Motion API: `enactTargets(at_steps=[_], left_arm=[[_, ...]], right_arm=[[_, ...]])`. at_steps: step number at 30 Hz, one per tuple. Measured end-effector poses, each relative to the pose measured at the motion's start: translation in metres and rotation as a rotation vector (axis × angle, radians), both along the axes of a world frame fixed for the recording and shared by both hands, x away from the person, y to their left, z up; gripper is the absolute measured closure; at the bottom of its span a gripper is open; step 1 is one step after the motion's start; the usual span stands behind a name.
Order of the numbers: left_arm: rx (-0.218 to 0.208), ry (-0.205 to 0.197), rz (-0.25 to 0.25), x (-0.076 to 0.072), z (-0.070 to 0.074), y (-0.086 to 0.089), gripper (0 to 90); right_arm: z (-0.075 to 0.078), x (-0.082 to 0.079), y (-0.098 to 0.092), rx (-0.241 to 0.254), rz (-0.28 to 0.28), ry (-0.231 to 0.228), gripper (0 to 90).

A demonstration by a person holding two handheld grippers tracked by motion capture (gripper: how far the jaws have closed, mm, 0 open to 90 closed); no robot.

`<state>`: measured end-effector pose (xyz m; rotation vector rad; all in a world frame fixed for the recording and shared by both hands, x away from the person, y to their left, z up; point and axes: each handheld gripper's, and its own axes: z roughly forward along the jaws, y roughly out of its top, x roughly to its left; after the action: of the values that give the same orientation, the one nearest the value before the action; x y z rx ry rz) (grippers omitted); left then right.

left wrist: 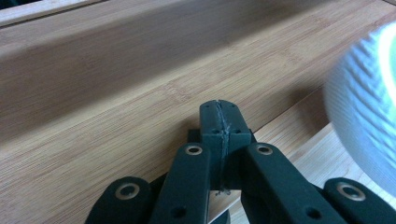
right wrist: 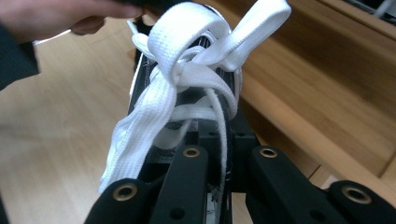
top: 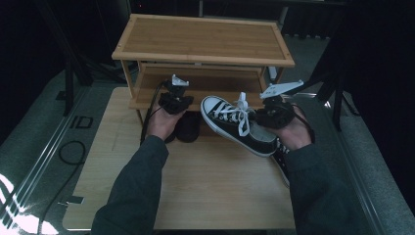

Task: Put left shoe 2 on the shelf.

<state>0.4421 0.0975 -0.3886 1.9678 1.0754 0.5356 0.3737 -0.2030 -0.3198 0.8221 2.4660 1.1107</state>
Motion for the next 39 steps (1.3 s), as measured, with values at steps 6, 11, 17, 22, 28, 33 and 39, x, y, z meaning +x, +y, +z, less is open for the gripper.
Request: enactTargets(at_steps=[6, 11, 17, 22, 28, 33, 39], left_arm=[[-0.002, 0.0, 0.0, 0.0, 0.0, 0.0, 90.0], [-0.001, 0.001, 0.0, 0.0, 0.0, 0.0, 90.0], [-0.005, -0.002, 0.0, 0.0, 0.0, 0.0, 90.0], [-0.002, -0.005, 0.004, -0.001, -0.001, 0.0, 90.0], [-0.004, -0.005, 0.002, -0.001, -0.001, 0.0, 90.0], [-0.003, -0.007, 0.005, -0.001, -0.001, 0.0, 90.0], [-0.004, -0.008, 0.003, -0.001, -0.001, 0.0, 90.0]], right_arm=[[0.002, 0.01, 0.005, 0.001, -0.036, -0.028, 88.4], [0.001, 0.019, 0.006, 0.016, -0.065, -0.017, 88.4], [0.002, 0.028, 0.011, 0.015, -0.105, -0.027, 88.4], [0.0, 0.036, 0.015, 0.029, -0.122, -0.017, 88.4], [-0.002, 0.044, 0.024, 0.043, -0.147, -0.015, 88.4], [-0.001, 0.048, 0.031, 0.067, -0.171, -0.022, 88.4], [-0.005, 0.053, 0.036, 0.074, -0.2, -0.027, 88.5]])
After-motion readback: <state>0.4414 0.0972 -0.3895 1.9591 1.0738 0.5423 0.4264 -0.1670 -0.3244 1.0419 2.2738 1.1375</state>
